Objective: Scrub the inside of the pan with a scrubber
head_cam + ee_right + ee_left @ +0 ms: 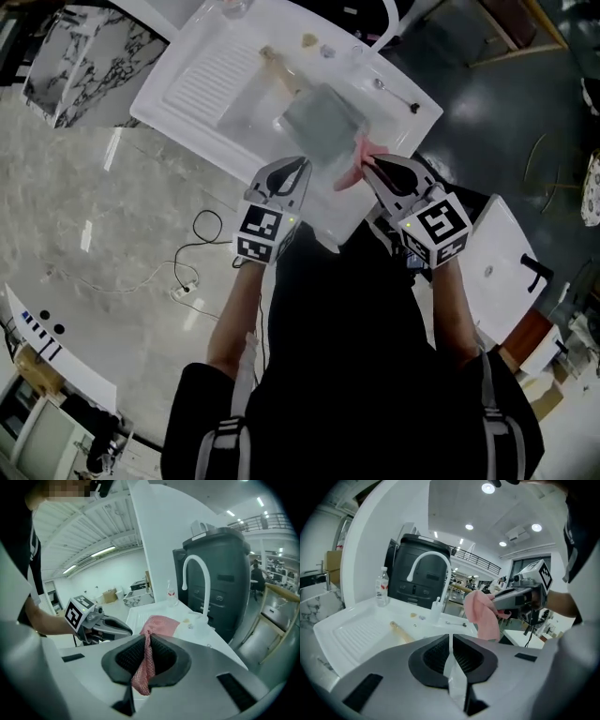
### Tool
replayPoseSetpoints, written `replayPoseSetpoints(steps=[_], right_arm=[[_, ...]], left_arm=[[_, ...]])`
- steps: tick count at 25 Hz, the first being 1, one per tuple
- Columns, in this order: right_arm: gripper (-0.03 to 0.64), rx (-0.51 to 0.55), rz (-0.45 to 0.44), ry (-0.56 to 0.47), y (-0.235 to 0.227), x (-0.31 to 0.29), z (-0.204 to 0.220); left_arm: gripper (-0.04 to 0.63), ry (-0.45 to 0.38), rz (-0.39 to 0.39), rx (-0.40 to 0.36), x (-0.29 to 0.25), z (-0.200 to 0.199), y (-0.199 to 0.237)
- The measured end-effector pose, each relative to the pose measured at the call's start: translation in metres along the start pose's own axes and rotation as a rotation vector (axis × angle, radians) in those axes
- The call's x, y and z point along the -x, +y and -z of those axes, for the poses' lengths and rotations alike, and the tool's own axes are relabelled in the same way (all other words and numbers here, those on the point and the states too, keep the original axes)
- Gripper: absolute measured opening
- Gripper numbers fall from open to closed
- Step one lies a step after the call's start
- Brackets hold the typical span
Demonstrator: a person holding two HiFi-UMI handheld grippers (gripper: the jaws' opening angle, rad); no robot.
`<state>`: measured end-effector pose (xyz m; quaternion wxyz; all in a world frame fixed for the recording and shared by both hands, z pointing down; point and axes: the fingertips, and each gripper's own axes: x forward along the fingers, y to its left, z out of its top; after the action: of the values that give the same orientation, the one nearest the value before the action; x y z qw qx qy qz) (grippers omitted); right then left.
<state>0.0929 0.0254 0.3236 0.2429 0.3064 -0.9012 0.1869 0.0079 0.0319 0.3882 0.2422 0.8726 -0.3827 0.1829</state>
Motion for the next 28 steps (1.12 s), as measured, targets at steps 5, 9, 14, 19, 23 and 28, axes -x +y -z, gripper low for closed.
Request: replayPoseSetpoints(steps=[5, 9, 14, 19, 23, 28], right_arm=[[0.044, 0.058, -0.154, 0.064, -0.027, -0.041, 0.024], [0.044, 0.124, -0.282, 0.149, -0.036, -0.079, 0.056], [0.044, 0.275, -0.432, 0.273, -0.031, -0.124, 0.1], [0.046, 0.462, -0.509, 0.383, -0.033, -0.169, 0.144], [0.046, 0.541, -0.575, 0.471, -0.03, -0.191, 0.18], [0.046, 0.647, -0.647, 0.586, -0.026, -0.215, 0.221]], left_arm=[[0.049, 0.003, -0.148, 0.126, -0.023, 0.017, 0.016], [0.049, -0.006, -0.245, 0.208, -0.038, 0.029, 0.019], [0.049, -0.012, -0.35, 0.239, -0.047, 0.049, 0.025], [0.049, -0.013, -0.406, 0.28, -0.055, 0.058, 0.045], [0.049, 0.022, -0.391, 0.267, -0.066, 0.071, 0.054], [0.049, 0.05, -0.384, 0.274, -0.079, 0.093, 0.07]])
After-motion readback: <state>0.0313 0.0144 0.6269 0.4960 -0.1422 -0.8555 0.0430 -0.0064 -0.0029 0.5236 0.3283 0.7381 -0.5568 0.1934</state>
